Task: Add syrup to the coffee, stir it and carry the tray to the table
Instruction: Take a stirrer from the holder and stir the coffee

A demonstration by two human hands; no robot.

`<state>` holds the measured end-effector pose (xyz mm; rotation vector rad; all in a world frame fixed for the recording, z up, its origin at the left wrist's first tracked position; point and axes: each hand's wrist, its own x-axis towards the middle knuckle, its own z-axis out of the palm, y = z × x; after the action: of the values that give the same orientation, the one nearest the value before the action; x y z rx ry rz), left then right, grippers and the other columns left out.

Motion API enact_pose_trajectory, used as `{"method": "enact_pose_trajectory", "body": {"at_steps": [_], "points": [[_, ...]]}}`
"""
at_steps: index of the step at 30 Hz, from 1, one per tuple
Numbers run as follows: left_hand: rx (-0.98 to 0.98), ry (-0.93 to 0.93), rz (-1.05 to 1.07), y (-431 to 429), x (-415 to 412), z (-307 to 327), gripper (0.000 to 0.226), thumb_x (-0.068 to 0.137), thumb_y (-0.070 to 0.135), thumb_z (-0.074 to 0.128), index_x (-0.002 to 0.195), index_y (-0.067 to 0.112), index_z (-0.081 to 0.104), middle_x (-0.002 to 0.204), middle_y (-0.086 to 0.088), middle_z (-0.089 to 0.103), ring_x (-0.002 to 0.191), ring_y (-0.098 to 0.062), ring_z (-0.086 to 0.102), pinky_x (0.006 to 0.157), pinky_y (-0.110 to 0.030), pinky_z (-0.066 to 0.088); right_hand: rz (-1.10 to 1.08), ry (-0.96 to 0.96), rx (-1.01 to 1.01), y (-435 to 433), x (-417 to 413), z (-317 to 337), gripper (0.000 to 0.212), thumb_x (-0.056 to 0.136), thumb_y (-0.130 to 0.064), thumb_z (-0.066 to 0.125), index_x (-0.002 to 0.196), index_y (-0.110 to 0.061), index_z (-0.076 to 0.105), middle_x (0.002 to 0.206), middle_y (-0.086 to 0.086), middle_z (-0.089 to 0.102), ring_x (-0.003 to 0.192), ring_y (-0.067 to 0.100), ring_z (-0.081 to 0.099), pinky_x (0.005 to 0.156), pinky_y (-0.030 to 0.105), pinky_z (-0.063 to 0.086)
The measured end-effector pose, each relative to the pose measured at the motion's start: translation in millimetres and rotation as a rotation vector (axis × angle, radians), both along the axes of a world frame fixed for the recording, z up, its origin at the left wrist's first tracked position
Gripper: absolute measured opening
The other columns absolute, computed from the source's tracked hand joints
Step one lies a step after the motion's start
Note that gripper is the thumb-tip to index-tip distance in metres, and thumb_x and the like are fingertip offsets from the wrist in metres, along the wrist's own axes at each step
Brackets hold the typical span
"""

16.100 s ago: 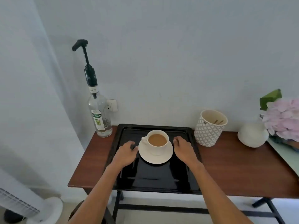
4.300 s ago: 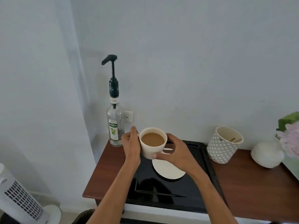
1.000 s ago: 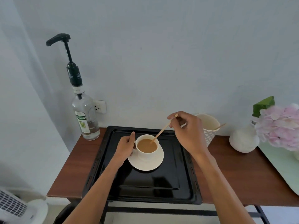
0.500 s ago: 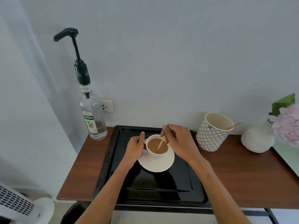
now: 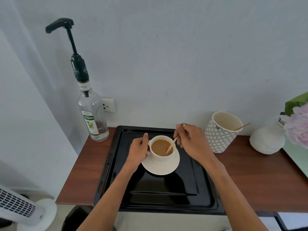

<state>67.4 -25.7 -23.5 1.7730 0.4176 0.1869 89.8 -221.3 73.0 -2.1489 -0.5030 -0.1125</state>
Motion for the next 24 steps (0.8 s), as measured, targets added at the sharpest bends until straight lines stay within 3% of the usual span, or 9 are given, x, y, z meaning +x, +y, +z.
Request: {"method": "enact_pose_trajectory", "body": {"at_steps": [2, 4, 7, 9, 14, 18, 24], "points": [[-0.006, -0.009, 0.004, 0.1, 0.5, -0.7, 0.057, 0.104, 0.045, 0.04, 0.063, 0.007, 0.051, 0.053, -0.004, 0.048, 0.044, -0.013, 0.042, 0.042, -0.02, 0.036, 0.039, 0.034, 0.05, 9.9, -1.0, -2.5, 0.041, 0.108, -0.029, 0.048, 0.074, -0.02, 0.068, 0.062, 0.003, 0.07, 0.052, 0.009, 0.062, 0.058, 0.022, 0.051], [-0.007, -0.009, 0.002, -0.1, 0.2, -1.1, 0.057, 0.104, 0.044, 0.04, 0.064, 0.006, 0.051, 0.054, -0.006, 0.047, 0.045, -0.014, 0.042, 0.041, -0.02, 0.035, 0.042, 0.027, 0.064, 18.5, 0.4, -2.1, 0.038, 0.108, -0.027, 0.048, 0.077, -0.017, 0.069, 0.063, 0.003, 0.071, 0.054, 0.007, 0.064, 0.061, 0.021, 0.052], [-0.015, 0.001, -0.001, 0.3, -0.1, -0.7, 0.062, 0.104, 0.044, 0.039, 0.065, -0.002, 0.053, 0.055, -0.007, 0.048, 0.045, -0.014, 0.042, 0.042, -0.02, 0.036, -0.027, -0.05, 0.013, 17.4, 5.5, 0.6, 0.037, 0.108, -0.027, 0.048, 0.079, -0.014, 0.068, 0.063, 0.003, 0.069, 0.057, 0.02, 0.066, 0.066, 0.045, 0.058], [-0.01, 0.01, 0.003, 0.3, -0.9, -0.6, 0.06, 0.104, 0.045, 0.039, 0.065, 0.001, 0.052, 0.054, -0.005, 0.048, 0.044, -0.012, 0.043, 0.042, -0.019, 0.036, -0.085, -0.081, -0.019, 8.1, 7.8, 1.9, 0.039, 0.107, -0.03, 0.048, 0.076, -0.017, 0.067, 0.06, 0.005, 0.067, 0.058, 0.028, 0.066, 0.064, 0.051, 0.057], [-0.026, 0.006, 0.024, -2.8, -1.3, 0.8, 0.056, 0.104, 0.045, 0.04, 0.062, 0.009, 0.048, 0.047, 0.003, 0.045, 0.041, -0.01, 0.041, 0.044, -0.022, 0.035, -0.082, -0.019, -0.01, 0.4, 2.4, -4.5, 0.044, 0.107, -0.034, 0.047, 0.068, -0.023, 0.065, 0.056, 0.001, 0.07, 0.051, 0.015, 0.067, 0.062, 0.042, 0.058], [-0.048, 0.012, 0.019, -2.7, -2.1, 2.9, 0.056, 0.103, 0.045, 0.041, 0.064, 0.007, 0.052, 0.055, -0.008, 0.043, 0.049, -0.02, 0.04, 0.047, -0.028, 0.033, -0.014, 0.064, 0.082, 18.1, -0.1, -7.0, 0.04, 0.107, -0.031, 0.048, 0.075, -0.02, 0.068, 0.062, -0.001, 0.073, 0.055, 0.014, 0.069, 0.059, 0.028, 0.052], [-0.049, 0.029, 0.011, -1.1, -1.3, 1.8, 0.056, 0.103, 0.047, 0.04, 0.063, 0.008, 0.048, 0.057, -0.007, 0.043, 0.05, -0.018, 0.039, 0.045, -0.025, 0.033, -0.114, -0.029, -0.003, 4.1, 9.4, -0.1, 0.042, 0.107, -0.033, 0.046, 0.073, -0.02, 0.065, 0.06, 0.007, 0.068, 0.055, 0.028, 0.067, 0.063, 0.051, 0.058]]}}
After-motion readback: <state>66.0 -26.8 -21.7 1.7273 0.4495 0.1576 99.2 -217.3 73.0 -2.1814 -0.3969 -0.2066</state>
